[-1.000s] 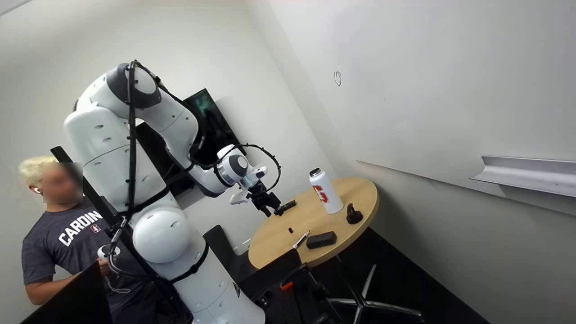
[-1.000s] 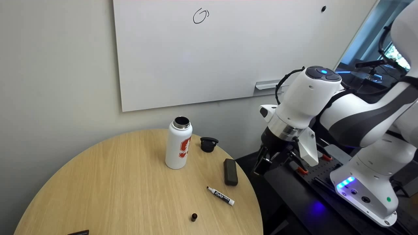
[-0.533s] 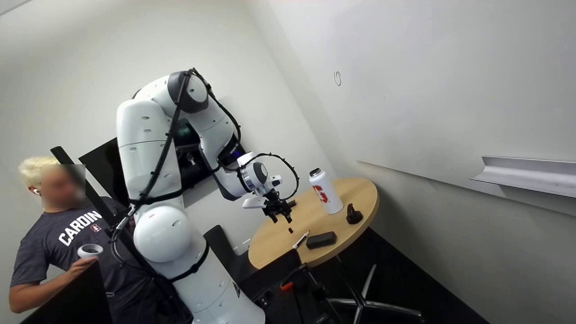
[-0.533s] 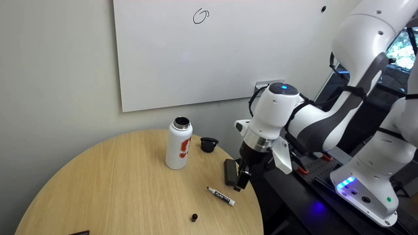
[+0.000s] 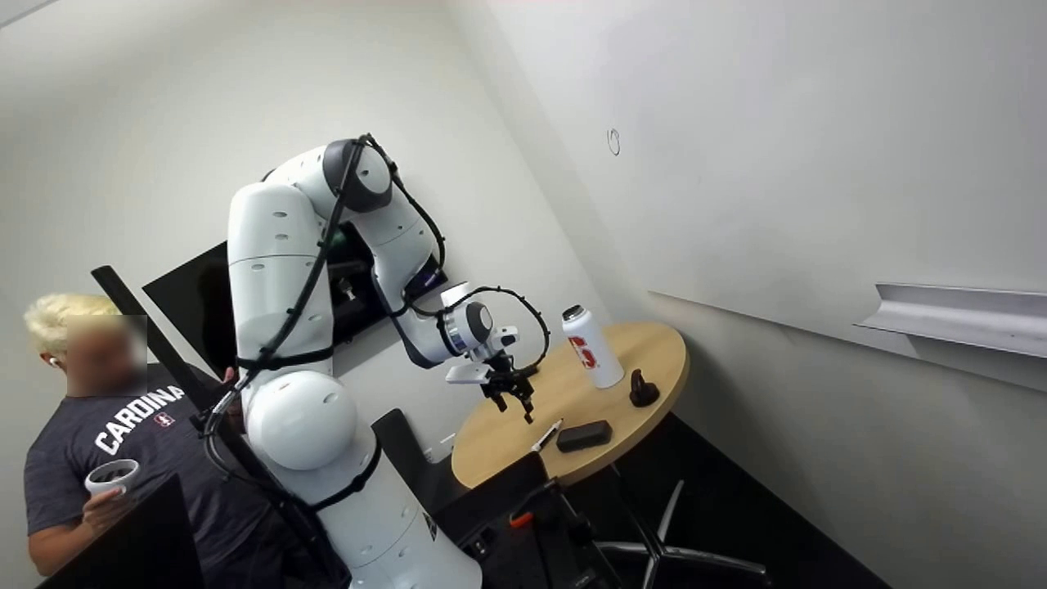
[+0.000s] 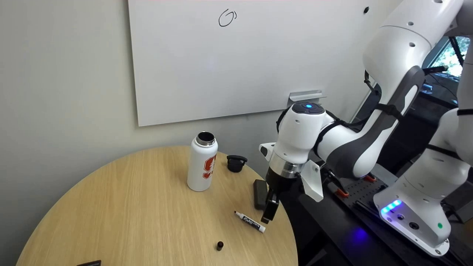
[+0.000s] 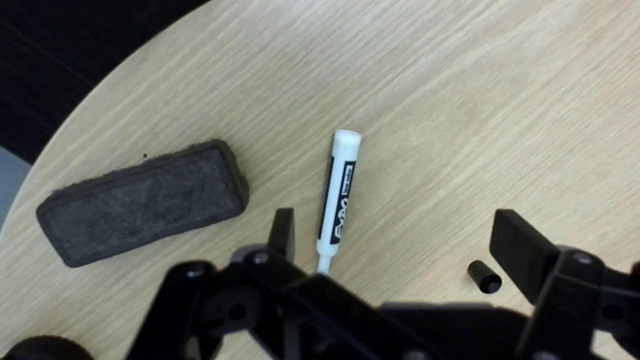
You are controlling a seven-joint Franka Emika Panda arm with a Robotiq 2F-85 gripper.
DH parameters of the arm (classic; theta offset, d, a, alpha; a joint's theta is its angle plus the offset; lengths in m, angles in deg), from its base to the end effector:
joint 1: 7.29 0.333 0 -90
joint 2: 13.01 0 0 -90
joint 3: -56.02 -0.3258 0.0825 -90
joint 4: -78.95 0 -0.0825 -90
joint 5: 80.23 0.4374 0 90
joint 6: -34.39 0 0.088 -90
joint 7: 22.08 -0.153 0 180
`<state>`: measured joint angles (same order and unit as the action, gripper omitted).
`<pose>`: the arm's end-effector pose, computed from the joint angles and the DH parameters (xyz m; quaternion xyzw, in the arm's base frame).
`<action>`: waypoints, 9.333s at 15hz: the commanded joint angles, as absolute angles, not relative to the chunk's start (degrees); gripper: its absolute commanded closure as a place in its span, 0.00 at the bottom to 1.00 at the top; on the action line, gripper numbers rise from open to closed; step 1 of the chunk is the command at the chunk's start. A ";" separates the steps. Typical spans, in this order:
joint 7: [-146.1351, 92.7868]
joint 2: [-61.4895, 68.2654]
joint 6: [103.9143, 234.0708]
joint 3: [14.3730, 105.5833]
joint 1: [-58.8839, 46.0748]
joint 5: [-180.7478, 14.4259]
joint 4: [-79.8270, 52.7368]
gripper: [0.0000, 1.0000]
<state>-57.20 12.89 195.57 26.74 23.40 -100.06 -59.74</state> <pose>0.2120 0.4625 0.0661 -0.9351 -0.3504 0.0277 0.0452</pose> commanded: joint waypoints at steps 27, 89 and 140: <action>-37.56 24.14 213.07 41.23 40.65 -78.88 -58.60 0.00; -65.32 -24.66 146.31 37.18 22.00 -103.68 -49.12 0.80; -42.10 -6.04 147.23 46.47 3.31 -100.12 -20.18 0.95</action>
<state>-43.83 -7.78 149.53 45.81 2.94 -101.38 -23.36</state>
